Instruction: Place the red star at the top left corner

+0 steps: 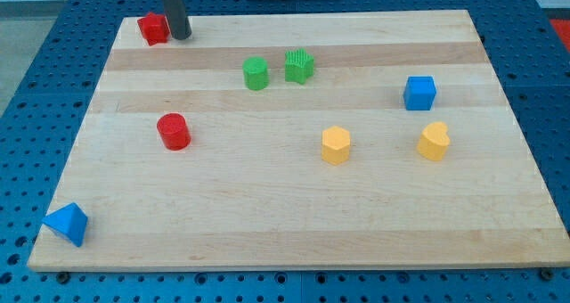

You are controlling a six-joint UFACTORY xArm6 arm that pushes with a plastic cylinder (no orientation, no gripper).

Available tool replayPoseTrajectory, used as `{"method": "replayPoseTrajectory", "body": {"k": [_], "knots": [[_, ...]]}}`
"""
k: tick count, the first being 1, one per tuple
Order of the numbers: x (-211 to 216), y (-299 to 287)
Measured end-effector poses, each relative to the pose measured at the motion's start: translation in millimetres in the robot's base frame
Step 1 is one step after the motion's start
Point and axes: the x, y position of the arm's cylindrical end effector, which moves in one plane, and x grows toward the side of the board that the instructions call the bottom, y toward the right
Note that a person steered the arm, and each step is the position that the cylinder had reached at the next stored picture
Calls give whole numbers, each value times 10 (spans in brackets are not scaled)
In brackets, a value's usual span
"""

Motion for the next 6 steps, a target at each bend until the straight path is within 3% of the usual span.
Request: {"method": "replayPoseTrajectory", "body": {"k": [6], "knots": [[-37,-209]]}}
